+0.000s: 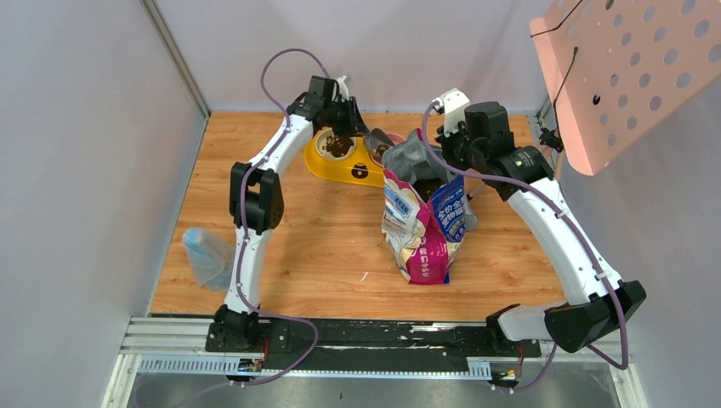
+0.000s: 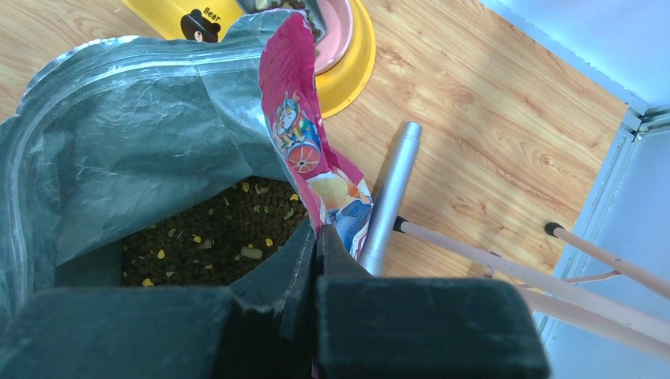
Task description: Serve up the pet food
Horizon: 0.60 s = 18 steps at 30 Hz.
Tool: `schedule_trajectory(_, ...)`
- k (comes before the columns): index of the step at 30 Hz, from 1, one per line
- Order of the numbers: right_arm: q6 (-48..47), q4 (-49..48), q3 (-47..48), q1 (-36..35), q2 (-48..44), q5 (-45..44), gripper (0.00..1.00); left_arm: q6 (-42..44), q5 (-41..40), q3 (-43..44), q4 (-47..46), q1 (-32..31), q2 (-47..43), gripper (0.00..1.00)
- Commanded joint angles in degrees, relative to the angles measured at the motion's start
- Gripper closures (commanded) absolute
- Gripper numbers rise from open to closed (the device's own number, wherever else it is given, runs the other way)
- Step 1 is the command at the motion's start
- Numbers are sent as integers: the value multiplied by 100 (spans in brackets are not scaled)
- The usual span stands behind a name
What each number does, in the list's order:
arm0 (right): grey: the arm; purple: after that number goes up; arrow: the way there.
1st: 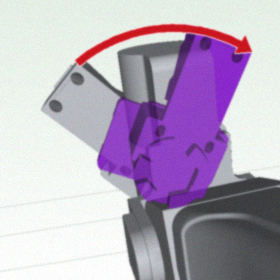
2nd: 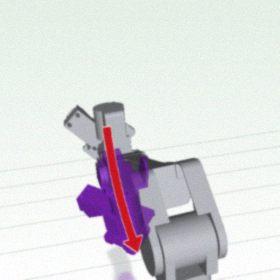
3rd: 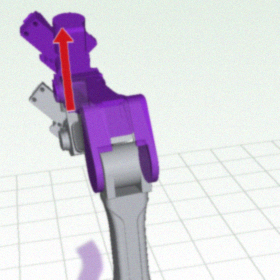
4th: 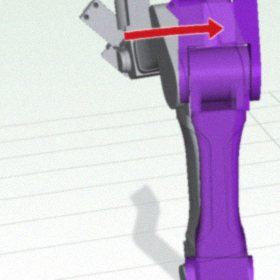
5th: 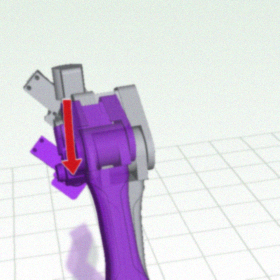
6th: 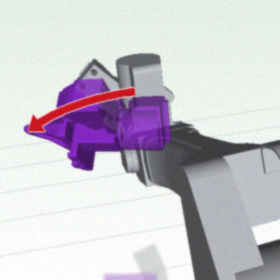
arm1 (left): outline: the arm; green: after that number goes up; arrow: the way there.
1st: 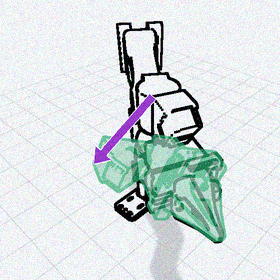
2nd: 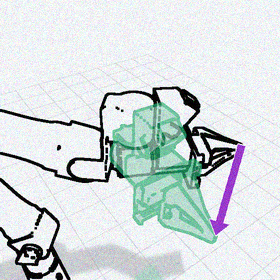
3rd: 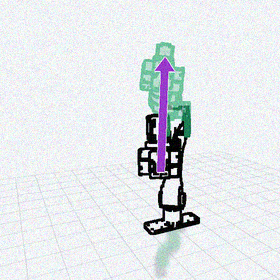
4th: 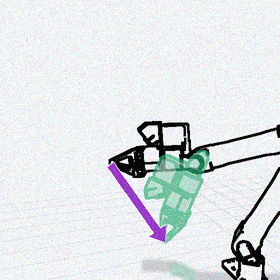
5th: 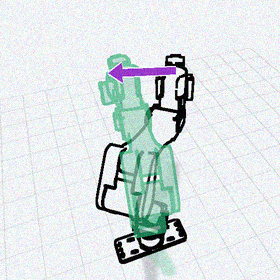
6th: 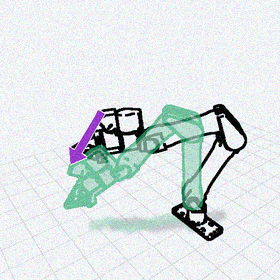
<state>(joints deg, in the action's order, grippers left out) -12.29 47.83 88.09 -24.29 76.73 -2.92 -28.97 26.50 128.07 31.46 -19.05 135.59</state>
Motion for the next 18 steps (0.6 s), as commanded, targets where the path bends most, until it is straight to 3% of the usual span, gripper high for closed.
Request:
schedule_trajectory(1, 36, -278, 68, -6, -73, 63, 100, 875, -1200, 472, 323, -66, 106, 100)
schedule_trajectory(10, 34, -326, -12, -11, -118, 72, 100, 1569, -1988, 631, 419, -81, 52, 100)
schedule_trajectory(18, 42, -373, -24, -5, -116, 114, 100, 1851, -1743, 426, -108, -81, -560, 100)
